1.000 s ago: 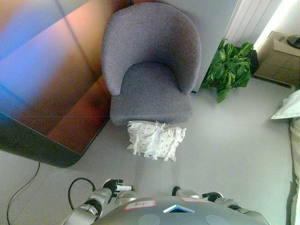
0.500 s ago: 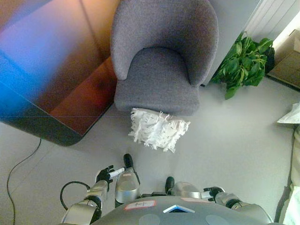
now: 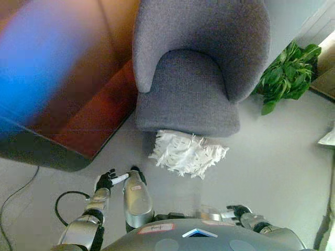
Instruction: Pick up the pillow and put it on the sofa.
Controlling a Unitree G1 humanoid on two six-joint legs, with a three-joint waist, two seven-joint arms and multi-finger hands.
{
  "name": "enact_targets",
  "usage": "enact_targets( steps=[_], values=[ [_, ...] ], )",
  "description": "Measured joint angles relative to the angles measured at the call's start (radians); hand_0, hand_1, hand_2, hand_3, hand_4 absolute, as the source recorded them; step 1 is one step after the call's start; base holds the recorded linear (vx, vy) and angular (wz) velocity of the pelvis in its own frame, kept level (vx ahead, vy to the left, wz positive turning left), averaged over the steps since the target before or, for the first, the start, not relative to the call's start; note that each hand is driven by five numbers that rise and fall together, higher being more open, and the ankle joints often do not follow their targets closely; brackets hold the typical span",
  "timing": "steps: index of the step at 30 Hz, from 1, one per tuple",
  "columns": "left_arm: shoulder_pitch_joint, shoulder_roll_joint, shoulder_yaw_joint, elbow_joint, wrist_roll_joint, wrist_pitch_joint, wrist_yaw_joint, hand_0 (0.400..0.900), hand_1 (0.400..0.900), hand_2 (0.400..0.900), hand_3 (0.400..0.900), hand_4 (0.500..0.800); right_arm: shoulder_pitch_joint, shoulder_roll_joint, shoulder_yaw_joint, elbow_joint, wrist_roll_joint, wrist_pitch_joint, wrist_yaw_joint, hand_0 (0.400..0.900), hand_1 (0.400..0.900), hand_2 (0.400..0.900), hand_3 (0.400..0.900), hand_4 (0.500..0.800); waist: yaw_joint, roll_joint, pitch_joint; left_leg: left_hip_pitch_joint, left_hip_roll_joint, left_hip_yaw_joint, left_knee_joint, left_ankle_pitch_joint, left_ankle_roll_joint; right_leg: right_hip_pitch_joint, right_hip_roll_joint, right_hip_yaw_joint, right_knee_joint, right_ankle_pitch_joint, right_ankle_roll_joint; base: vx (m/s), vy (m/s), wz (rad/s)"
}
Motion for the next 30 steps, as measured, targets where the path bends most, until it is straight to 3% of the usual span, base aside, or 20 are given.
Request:
enact_targets(
  steps=[2, 3, 4, 5, 6, 7, 8, 11, 12, 13, 15, 16, 17, 18, 19, 20, 22, 24, 25, 30],
  values=[
    [-0.006, 0.004, -0.005, 0.004, 0.028, 0.021, -0.009, 0.9, 0.9, 0.9, 0.9, 0.8, -0.004, 0.011, 0.0, -0.019, 0.0, -0.017, 0.001, 0.9, 0.9, 0.9, 0.9, 0.8, -0.009, -0.02, -0.006, 0.037, -0.036, 0.012, -0.007, -0.024, 0.018, -0.021, -0.048, -0.001, 0.101, 0.034, 0.007, 0.29, 0.088, 0.48],
    [0.005, 0.001, -0.027, 0.013, 0.057, 0.024, -0.024, 0.9, 0.9, 0.9, 0.9, 0.8, -0.009, 0.012, 0.0, -0.022, 0.0, -0.039, 0.006, 0.9, 0.9, 0.9, 0.9, 0.8, -0.028, -0.022, -0.009, 0.082, -0.069, 0.011, -0.021, -0.057, 0.034, -0.09, -0.079, 0.06, 0.284, 0.101, -0.024, 0.19, -0.075, 0.26],
    [0.004, 0.003, -0.036, 0.019, 0.071, 0.026, -0.029, 0.9, 0.9, 0.9, 0.9, 0.8, -0.016, 0.013, 0.003, -0.039, 0.0, -0.052, 0.013, 0.9, 0.9, 0.9, 0.9, 0.8, -0.046, -0.011, -0.004, 0.107, -0.083, -0.001, -0.049, -0.054, 0.046, -0.148, -0.08, 0.098, 0.389, 0.083, -0.031, 0.12, -0.203, 0.1],
    [0.004, 0.003, -0.037, 0.025, 0.076, 0.028, -0.03, 0.9, 0.9, 0.9, 0.9, 0.8, -0.02, 0.013, 0.004, -0.049, 0.0, -0.06, 0.02, 0.9, 0.9, 0.9, 0.9, 0.8, -0.051, -0.008, -0.006, 0.121, -0.086, -0.002, -0.064, -0.048, 0.045, -0.177, -0.077, 0.099, 0.408, 0.069, -0.036, -0.01, -0.306, 0.05],
    [-0.001, 0.005, -0.042, 0.026, 0.076, 0.03, -0.031, 0.9, 0.9, 0.9, 0.9, 0.8, -0.03, 0.014, 0.012, -0.055, -0.001, -0.065, 0.02, 0.9, 0.9, 0.9, 0.9, 0.8, -0.048, -0.002, -0.01, 0.133, -0.085, -0.001, -0.084, -0.043, 0.038, -0.217, -0.081, 0.087, 0.403, 0.062, -0.047, -0.09, -0.387, 0.11],
    [-0.004, 0.003, -0.069, 0.029, 0.074, 0.046, -0.03, 0.9, 0.9, 0.9, 0.9, 0.8, -0.058, 0.013, 0.041, -0.055, -0.001, -0.065, 0.015, 0.9, 0.9, 0.9, 0.9, 0.8, -0.042, 0.015, -0.021, 0.132, -0.079, -0.002, -0.125, -0.022, 0.034, -0.282, -0.093, 0.04, 0.28, 0.056, -0.058, -0.1, -0.455, 0.22],
    [0.0, 0.006, -0.073, 0.03, 0.074, 0.048, -0.03, 0.9, 0.9, 0.9, 0.9, 0.8, -0.067, 0.011, 0.046, -0.057, -0.001, -0.064, 0.015, 0.9, 0.9, 0.9, 0.9, 0.8, -0.044, 0.014, -0.029, 0.128, -0.075, -0.003, -0.128, -0.018, 0.034, -0.298, -0.093, 0.029, 0.22, 0.068, -0.052, -0.08, -0.478, 0.27],
    [-0.028, 0.006, -0.116, 0.037, 0.052, 0.051, -0.024, 0.9, 0.9, 0.9, 0.9, 0.8, -0.132, 0.01, 0.073, -0.057, -0.001, -0.052, 0.007, 0.9, 0.9, 0.9, 0.9, 0.8, -0.053, 0.026, -0.019, 0.073, -0.064, -0.013, -0.139, 0.002, 0.019, -0.42, -0.186, 0.025, -0.01, 0.172, 0.022, -0.11, -0.411, 0.22],
    [-0.031, 0.007, -0.127, 0.035, 0.026, 0.048, -0.019, 0.9, 0.9, 0.9, 0.9, 0.8, -0.154, 0.01, 0.093, -0.065, -0.005, -0.041, 0.0, 0.9, 0.9, 0.9, 0.9, 0.8, -0.051, 0.034, -0.011, 0.056, -0.041, -0.014, -0.132, 0.012, 0.004, -0.451, -0.209, 0.029, -0.039, 0.22, 0.018, -0.09, -0.329, 0.33],
    [-0.03, 0.013, -0.126, 0.026, -0.01, 0.037, -0.017, 0.9, 0.9, 0.9, 0.9, 0.8, -0.181, 0.02, 0.131, -0.065, -0.031, -0.023, -0.006, 0.9, 0.9, 0.9, 0.9, 0.8, -0.046, 0.039, 0.004, 0.043, 0.015, -0.017, -0.13, 0.035, -0.043, -0.491, -0.194, 0.041, -0.042, 0.268, 0.018, 0.03, -0.347, 0.6],
    [-0.031, 0.035, -0.125, 0.025, -0.025, 0.036, -0.01, 0.9, 0.9, 0.9, 0.9, 0.8, -0.181, 0.037, 0.138, -0.069, -0.037, -0.019, -0.01, 0.9, 0.9, 0.9, 0.9, 0.8, -0.049, 0.017, 0.012, 0.035, 0.039, -0.044, -0.136, 0.061, -0.08, -0.482, -0.163, 0.064, -0.021, 0.266, 0.015, 0.14, -0.291, 0.65],
    [-0.042, 0.04, -0.122, 0.012, -0.03, 0.037, 0.004, 0.9, 0.9, 0.9, 0.9, 0.8, -0.181, 0.038, 0.138, -0.086, -0.037, 0.004, -0.013, 0.9, 0.9, 0.9, 0.9, 0.8, -0.053, 0.019, 0.025, 0.026, 0.075, -0.091, -0.155, 0.077, -0.113, -0.499, -0.122, 0.102, 0.049, 0.305, 0.079, 0.2, -0.215, 0.55],
    [-0.036, 0.03, -0.12, 0.001, -0.043, 0.039, 0.015, 0.9, 0.9, 0.9, 0.9, 0.8, -0.181, 0.034, 0.139, -0.087, -0.036, 0.022, -0.02, 0.9, 0.9, 0.9, 0.9, 0.8, -0.054, 0.013, 0.025, 0.024, 0.087, -0.13, -0.138, 0.071, -0.121, -0.515, -0.106, 0.102, 0.08, 0.286, 0.085, 0.26, -0.168, 0.5],
    [-0.023, 0.009, -0.104, -0.011, -0.065, 0.037, 0.017, 0.9, 0.9, 0.9, 0.9, 0.8, -0.184, 0.02, 0.139, -0.087, -0.036, 0.038, -0.029, 0.9, 0.9, 0.9, 0.9, 0.8, -0.045, 0.015, 0.025, 0.032, 0.096, -0.179, -0.086, 0.055, -0.131, -0.506, -0.106, 0.083, 0.077, 0.287, 0.084, 0.23, -0.12, 0.32],
    [-0.007, -0.014, -0.091, -0.012, -0.067, 0.041, 0.019, 0.9, 0.9, 0.9, 0.9, 0.8, -0.182, 0.004, 0.138, -0.086, -0.036, 0.051, -0.033, 0.9, 0.9, 0.9, 0.9, 0.8, -0.051, 0.031, 0.013, 0.089, 0.11, -0.185, -0.11, 0.05, -0.139, -0.48, -0.105, 0.04, 0.066, 0.292, 0.077, 0.2, -0.082, 0.31],
    [0.007, -0.035, -0.09, -0.011, -0.063, 0.041, 0.016, 0.9, 0.9, 0.9, 0.9, 0.8, -0.175, -0.014, 0.137, -0.085, -0.036, 0.055, -0.037, 0.9, 0.9, 0.9, 0.9, 0.8, -0.059, 0.036, 0.008, 0.152, 0.121, -0.159, -0.208, 0.041, -0.199, -0.448, -0.101, 0.021, 0.058, 0.292, 0.079, 0.14, -0.039, 0.32],
    [0.027, -0.05, -0.097, -0.002, -0.039, 0.038, 0.037, 0.9, 0.9, 0.9, 0.9, 0.8, -0.159, -0.04, 0.135, -0.082, -0.037, 0.054, -0.061, 0.9, 0.9, 0.9, 0.9, 0.8, -0.072, 0.016, -0.004, 0.208, 0.106, -0.159, -0.311, 0.086, -0.167, -0.433, -0.089, 0.03, 0.039, 0.29, 0.074, 0.13, -0.019, 0.11],
    [0.032, -0.05, -0.097, -0.002, -0.04, 0.038, 0.024, 0.9, 0.9, 0.9, 0.9, 0.8, -0.158, -0.058, 0.136, -0.082, -0.058, 0.054, -0.071, 0.9, 0.9, 0.9, 0.9, 0.8, -0.076, 0.025, -0.01, 0.223, 0.104, -0.165, -0.342, 0.102, -0.182, -0.428, -0.082, 0.024, 0.028, 0.291, 0.073, 0.12, -0.039, -0.07],
    [0.035, -0.053, -0.097, -0.002, -0.04, 0.038, 0.014, 0.9, 0.9, 0.9, 0.9, 0.8, -0.16, -0.065, 0.14, -0.083, -0.104, 0.053, -0.082, 0.9, 0.9, 0.9, 0.9, 0.8, -0.077, 0.035, -0.017, 0.245, 0.101, -0.161, -0.368, 0.118, -0.207, -0.423, -0.077, 0.023, 0.027, 0.292, 0.075, 0.12, -0.047, -0.08],
    [-0.008, -0.055, -0.098, -0.009, -0.04, 0.018, -0.001, 0.9, 0.9, 0.9, 0.9, 0.8, -0.242, -0.068, 0.236, -0.086, -0.271, 0.054, -0.099, 0.9, 0.9, 0.9, 0.9, 0.8, -0.052, 0.067, -0.017, 0.233, 0.09, -0.171, -0.353, 0.119, -0.23, -0.456, -0.103, 0.026, 0.069, 0.288, 0.078, 0.0, -0.005, 0.02]
  ],
)
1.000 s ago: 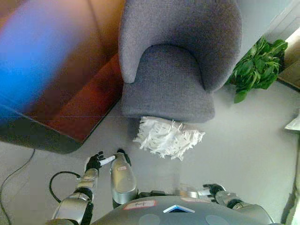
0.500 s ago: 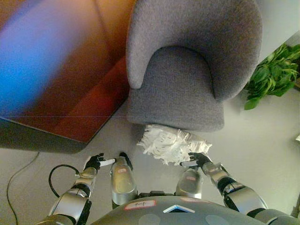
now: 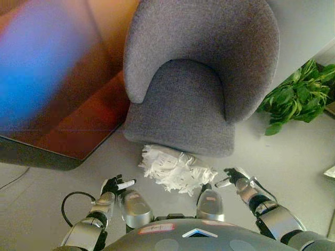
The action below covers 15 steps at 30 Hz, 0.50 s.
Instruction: Pick up the pillow and put it on the sofa.
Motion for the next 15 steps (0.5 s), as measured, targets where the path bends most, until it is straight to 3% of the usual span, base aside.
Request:
enact_targets(
  steps=[2, 9, 15],
  values=[
    [-0.029, 0.001, -0.001, -0.007, 0.0, -0.003, -0.002, 0.9, 0.9, 0.9, 0.9, 0.8, -0.052, -0.013, 0.018, -0.001, -0.028, 0.0, -0.001, 0.9, 0.9, 0.9, 0.9, 0.8, 0.002, 0.014, 0.013, -0.039, -0.009, -0.031, 0.033, -0.009, -0.005, -0.026, -0.013, 0.002, 0.03, -0.007, -0.002, -0.05, 0.043, 0.02],
    [-0.094, 0.037, -0.005, -0.038, -0.023, -0.005, 0.006, 0.9, 0.9, 0.9, 0.9, 0.8, -0.303, -0.054, 0.08, -0.024, -0.014, -0.004, 0.025, 0.9, 0.9, 0.9, 0.9, 0.8, 0.009, 0.048, 0.117, -0.295, -0.051, -0.147, 0.329, -0.113, 0.015, -0.241, -0.077, 0.095, 0.238, -0.045, 0.007, -0.06, 0.09, 0.04],
    [-0.106, 0.049, 0.0, -0.081, -0.085, -0.014, 0.003, 0.9, 0.9, 0.9, 0.9, 0.8, -0.328, -0.061, 0.081, -0.038, 0.024, -0.002, 0.066, 0.9, 0.9, 0.9, 0.9, 0.8, 0.034, 0.049, 0.166, -0.439, -0.089, -0.185, 0.489, -0.162, 0.036, -0.347, -0.116, 0.158, 0.316, -0.046, 0.007, -0.02, 0.103, 0.08]
  ],
)
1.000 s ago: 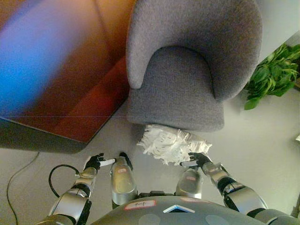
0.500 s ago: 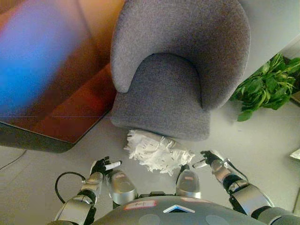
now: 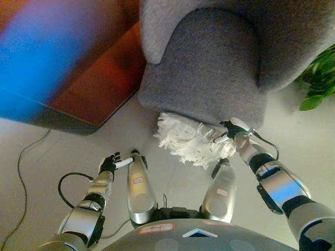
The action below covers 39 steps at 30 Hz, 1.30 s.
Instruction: Pick up the pillow and put it on the sofa.
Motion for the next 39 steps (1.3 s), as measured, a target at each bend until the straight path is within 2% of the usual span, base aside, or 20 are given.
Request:
enact_targets(
  steps=[3, 10, 27, 33, 37, 39],
  values=[
    [-0.008, 0.008, 0.0, -0.027, -0.016, -0.004, 0.001, 0.9, 0.9, 0.9, 0.9, 0.8, -0.021, -0.001, 0.001, -0.011, 0.019, 0.001, 0.014, 0.9, 0.9, 0.9, 0.9, 0.8, 0.004, 0.008, 0.017, -0.061, -0.021, -0.018, 0.062, -0.017, 0.007, -0.063, -0.017, 0.033, 0.044, 0.0, 0.0, -0.05, 0.082, 0.11],
    [-0.004, 0.017, 0.004, -0.058, -0.046, -0.021, -0.002, 0.9, 0.9, 0.9, 0.9, 0.8, -0.054, -0.033, 0.001, -0.058, 0.038, 0.031, 0.033, 0.9, 0.9, 0.9, 0.9, 0.8, 0.002, 0.026, 0.027, -0.143, -0.022, -0.028, 0.12, -0.018, 0.007, -0.168, -0.018, 0.076, 0.124, -0.004, 0.003, -0.04, 0.062, 0.05],
    [0.009, 0.03, 0.009, -0.098, -0.096, -0.03, -0.016, 0.9, 0.9, 0.9, 0.9, 0.8, -0.083, -0.114, 0.001, -0.063, 0.052, 0.067, 0.03, 0.9, 0.9, 0.9, 0.9, 0.8, 0.002, 0.036, 0.024, -0.224, -0.022, -0.073, 0.11, -0.018, 0.006, -0.26, -0.016, 0.081, 0.189, -0.009, 0.005, -0.02, 0.008, 0.05],
    [0.009, 0.032, 0.009, -0.139, -0.171, -0.04, -0.037, 0.9, 0.9, 0.9, 0.9, 0.8, -0.171, -0.156, 0.007, -0.026, 0.052, 0.057, 0.032, 0.9, 0.9, 0.9, 0.9, 0.8, 0.011, 0.081, 0.034, -0.327, -0.023, -0.09, 0.18, -0.018, 0.006, -0.365, -0.02, 0.115, 0.272, -0.02, 0.005, -0.09, 0.049, 0.1],
    [0.01, 0.038, 0.009, -0.152, -0.213, -0.048, -0.035, 0.9, 0.9, 0.9, 0.9, 0.8, -0.216, -0.17, 0.038, -0.021, 0.052, 0.059, 0.042, 0.9, 0.9, 0.9, 0.9, 0.8, 0.021, 0.095, 0.041, -0.396, -0.025, -0.091, 0.207, -0.018, 0.005, -0.434, -0.034, 0.129, 0.323, -0.028, 0.004, -0.09, 0.024, 0.14],
    [0.032, 0.041, 0.009, -0.151, -0.222, -0.045, -0.033, 0.9, 0.9, 0.9, 0.9, 0.8, -0.247, -0.18, 0.061, -0.021, 0.054, 0.059, 0.056, 0.9, 0.9, 0.9, 0.9, 0.8, 0.022, 0.109, 0.045, -0.439, -0.036, -0.119, 0.266, -0.021, 0.003, -0.482, -0.041, 0.145, 0.366, -0.035, 0.005, -0.06, 0.006, 0.08]
  ],
)
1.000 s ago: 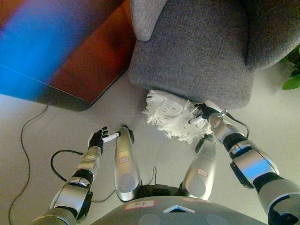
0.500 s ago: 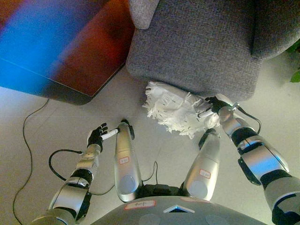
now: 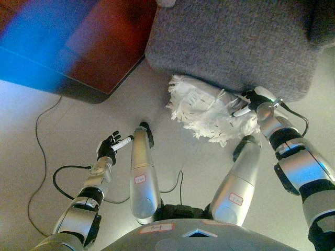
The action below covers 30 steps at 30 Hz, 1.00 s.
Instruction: Pick up the pillow and put it on the sofa.
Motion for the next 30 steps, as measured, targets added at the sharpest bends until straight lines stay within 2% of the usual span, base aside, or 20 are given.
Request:
enact_targets(
  steps=[4, 5, 6, 7, 8, 9, 10, 14, 17, 19, 22, 23, 24, 27, 30],
  values=[
    [0.041, 0.014, 0.0, -0.001, -0.03, 0.007, 0.0, 0.9, 0.9, 0.9, 0.9, 0.8, -0.036, -0.017, 0.013, -0.011, 0.006, 0.01, 0.009, 0.9, 0.9, 0.9, 0.9, 0.8, -0.001, -0.002, 0.011, -0.094, -0.005, -0.009, 0.038, 0.001, -0.016, -0.088, -0.013, 0.038, 0.086, -0.029, -0.002, -0.07, 0.015, 0.01],
    [0.064, 0.015, 0.0, -0.003, -0.038, 0.006, -0.003, 0.9, 0.9, 0.9, 0.9, 0.8, -0.053, -0.02, 0.017, -0.014, 0.01, 0.012, 0.018, 0.9, 0.9, 0.9, 0.9, 0.8, -0.004, -0.008, 0.016, -0.109, -0.017, -0.048, 0.203, -0.077, -0.006, -0.12, -0.021, 0.048, 0.094, -0.032, 0.0, -0.05, 0.019, -0.01],
    [0.08, 0.014, 0.0, -0.003, -0.04, 0.006, -0.005, 0.9, 0.9, 0.9, 0.9, 0.8, -0.057, -0.018, 0.018, -0.018, 0.01, 0.01, 0.02, 0.9, 0.9, 0.9, 0.9, 0.8, -0.003, -0.005, 0.014, -0.093, -0.015, -0.06, 0.24, -0.099, -0.012, -0.126, -0.02, 0.044, 0.094, -0.032, 0.0, -0.04, 0.022, 0.0],
    [0.107, 0.015, 0.0, -0.003, -0.05, 0.006, -0.014, 0.9, 0.9, 0.9, 0.9, 0.8, -0.07, -0.015, 0.029, -0.029, 0.01, 0.005, 0.023, 0.9, 0.9, 0.9, 0.9, 0.8, -0.001, -0.002, 0.018, -0.07, -0.008, -0.083, 0.255, -0.166, -0.041, -0.142, -0.023, 0.041, 0.099, -0.031, 0.0, 0.0, 0.0, 0.0],
    [0.107, 0.019, 0.01, 0.002, -0.057, 0.002, -0.012, 0.9, 0.9, 0.9, 0.9, 0.8, -0.089, -0.023, 0.024, -0.03, 0.014, 0.009, 0.031, 0.9, 0.9, 0.9, 0.9, 0.8, 0.004, -0.008, 0.029, -0.105, -0.008, -0.079, 0.261, -0.171, -0.049, -0.175, -0.021, 0.082, 0.187, -0.063, -0.021, -0.03, 0.022, 0.0],
    [0.106, 0.021, 0.014, -0.008, -0.059, -0.008, -0.013, 0.9, 0.9, 0.9, 0.9, 0.8, -0.104, -0.03, 0.023, -0.03, 0.02, 0.018, 0.041, 0.9, 0.9, 0.9, 0.9, 0.8, 0.005, -0.016, 0.028, -0.131, -0.007, -0.077, 0.256, -0.171, -0.048, -0.166, -0.018, 0.097, 0.23, -0.115, 0.006, -0.03, 0.018, 0.0],
    [0.106, 0.021, 0.015, -0.024, -0.059, -0.015, -0.013, 0.9, 0.9, 0.9, 0.9, 0.8, -0.132, -0.03, 0.024, -0.03, 0.021, 0.028, 0.044, 0.9, 0.9, 0.9, 0.9, 0.8, 0.003, -0.014, 0.045, -0.148, -0.001, -0.075, 0.245, -0.167, -0.048, -0.188, -0.025, 0.094, 0.24, -0.121, 0.0, 0.0, 0.0, 0.0],
    [0.134, 0.015, 0.023, -0.035, -0.066, -0.018, -0.015, 0.9, 0.9, 0.9, 0.9, 0.8, -0.157, -0.031, 0.025, -0.062, 0.043, 0.022, 0.056, 0.9, 0.9, 0.9, 0.9, 0.8, 0.01, -0.001, 0.055, -0.168, -0.003, -0.117, 0.256, -0.159, -0.051, -0.239, -0.026, 0.07, 0.249, -0.12, 0.001, -0.05, -0.008, 0.02],
    [0.125, 0.015, 0.029, -0.071, -0.069, -0.032, -0.017, 0.9, 0.9, 0.9, 0.9, 0.8, -0.168, -0.045, 0.024, -0.06, 0.049, 0.03, 0.058, 0.9, 0.9, 0.9, 0.9, 0.8, 0.027, -0.006, 0.059, -0.177, -0.001, -0.114, 0.222, -0.154, -0.051, -0.248, -0.024, 0.083, 0.273, -0.117, -0.001, 0.0, 0.002, 0.01],
    [0.137, 0.013, 0.029, -0.072, -0.069, -0.033, -0.022, 0.9, 0.9, 0.9, 0.9, 0.8, -0.178, -0.037, 0.026, -0.059, 0.048, 0.03, 0.062, 0.9, 0.9, 0.9, 0.9, 0.8, 0.025, -0.006, 0.059, -0.165, -0.001, -0.118, 0.261, -0.157, -0.043, -0.25, -0.026, 0.083, 0.274, -0.117, 0.0, 0.0, -0.004, 0.07],
    [0.146, 0.017, 0.029, -0.07, -0.072, -0.035, -0.021, 0.9, 0.9, 0.9, 0.9, 0.8, -0.189, -0.029, 0.025, -0.057, 0.049, 0.032, 0.067, 0.9, 0.9, 0.9, 0.9, 0.8, 0.03, -0.008, 0.061, -0.171, -0.003, -0.135, 0.278, -0.153, -0.051, -0.262, -0.023, 0.098, 0.307, -0.12, -0.007, -0.02, -0.009, 0.07],
    [0.14, 0.018, 0.029, -0.074, -0.074, -0.044, -0.021, 0.9, 0.9, 0.9, 0.9, 0.8, -0.189, -0.033, 0.024, -0.055, 0.049, 0.034, 0.075, 0.9, 0.9, 0.9, 0.9, 0.8, 0.027, -0.008, 0.062, -0.178, -0.006, -0.135, 0.282, -0.152, -0.051, -0.262, -0.026, 0.111, 0.328, -0.121, 0.001, -0.04, -0.002, 0.05],
    [0.139, 0.018, 0.029, -0.084, -0.079, -0.053, -0.021, 0.9, 0.9, 0.9, 0.9, 0.8, -0.196, -0.034, 0.024, -0.055, 0.05, 0.036, 0.086, 0.4, 0.4, 0.4, 0.4, 0.5, 0.029, -0.007, 0.062, -0.185, -0.002, -0.136, 0.278, -0.152, -0.051, -0.269, -0.026, 0.113, 0.337, -0.127, 0.002, -0.05, -0.008, 0.06],
    [0.141, 0.017, 0.029, -0.089, -0.098, -0.053, -0.019, 0.9, 0.9, 0.9, 0.9, 0.8, -0.219, -0.039, 0.025, -0.056, 0.094, 0.035, 0.153, 0.4, 0.4, 0.4, 0.4, 0.5, 0.029, -0.007, 0.062, -0.182, -0.001, -0.139, 0.269, -0.146, -0.042, -0.282, -0.027, 0.109, 0.348, -0.127, 0.001, -0.04, -0.04, 0.04],
    [0.141, 0.017, 0.029, -0.092, -0.099, -0.064, -0.02, 0.9, 0.9, 0.9, 0.9, 0.8, -0.221, -0.05, 0.026, -0.054, 0.121, 0.015, 0.167, 0.4, 0.4, 0.4, 0.4, 0.5, 0.029, -0.007, 0.062, -0.178, 0.0, -0.144, 0.26, -0.142, -0.042, -0.282, -0.027, 0.102, 0.349, -0.127, 0.001, -0.02, -0.025, 0.0]
  ],
)
